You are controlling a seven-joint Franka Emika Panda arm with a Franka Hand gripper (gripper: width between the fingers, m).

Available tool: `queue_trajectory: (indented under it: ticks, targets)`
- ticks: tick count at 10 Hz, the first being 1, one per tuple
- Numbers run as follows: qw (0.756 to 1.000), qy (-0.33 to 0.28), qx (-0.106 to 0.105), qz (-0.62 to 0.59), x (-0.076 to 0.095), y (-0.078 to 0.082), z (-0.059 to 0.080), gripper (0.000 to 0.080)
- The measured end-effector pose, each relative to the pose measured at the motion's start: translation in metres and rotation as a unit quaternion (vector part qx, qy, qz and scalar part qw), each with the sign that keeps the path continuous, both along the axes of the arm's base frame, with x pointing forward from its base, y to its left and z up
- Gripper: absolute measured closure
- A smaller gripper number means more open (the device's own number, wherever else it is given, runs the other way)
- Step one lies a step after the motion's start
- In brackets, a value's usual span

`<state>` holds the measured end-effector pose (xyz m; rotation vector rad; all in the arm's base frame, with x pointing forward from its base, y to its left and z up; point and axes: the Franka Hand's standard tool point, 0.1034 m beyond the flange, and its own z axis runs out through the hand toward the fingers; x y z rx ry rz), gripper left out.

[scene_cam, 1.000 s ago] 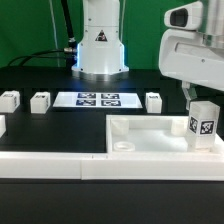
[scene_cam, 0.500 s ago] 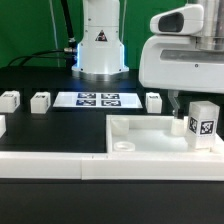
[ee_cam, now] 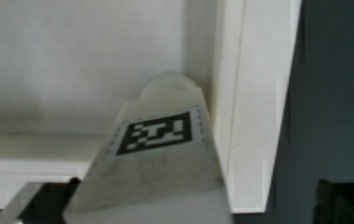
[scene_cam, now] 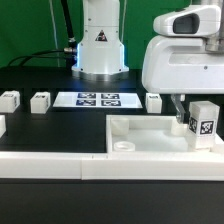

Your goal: Assemble square table

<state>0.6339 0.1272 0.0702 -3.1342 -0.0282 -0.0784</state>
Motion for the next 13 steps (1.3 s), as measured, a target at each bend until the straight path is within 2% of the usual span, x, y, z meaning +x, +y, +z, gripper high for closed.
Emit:
queue_trajectory:
  ticks: [1, 2, 3, 4, 5, 7, 10, 11, 12, 13]
  targets:
    - [1.0, 0.0, 0.001, -0.013, 0.0, 0.0, 0.0, 0.0247]
    - [1.0, 0.001, 0.002, -0.03, 0.0, 0.0, 0.0, 0.0429]
    - [0.997, 0.001, 0.003, -0.078, 0.0, -0.004, -0.001, 0.0502]
    - [0.993, 0.001, 0.005, -0.121, 0.0, -0.004, -0.002, 0.0502]
    - [0.978, -0.014, 0.01, -0.209, 0.003, -0.008, -0.003, 0.0502]
    - [0.95, -0.013, 0.013, -0.311, 0.003, -0.01, -0.003, 0.0502]
    - [0.878, 0.002, 0.038, -0.477, 0.002, -0.016, -0.004, 0.0502]
    - [0.81, 0.019, 0.067, -0.583, 0.001, -0.022, -0.005, 0.0502]
    - [0.759, 0.03, 0.097, -0.644, -0.002, -0.023, -0.005, 0.0502]
    - [0.75, 0.034, 0.098, -0.653, -0.004, -0.02, -0.005, 0.0502]
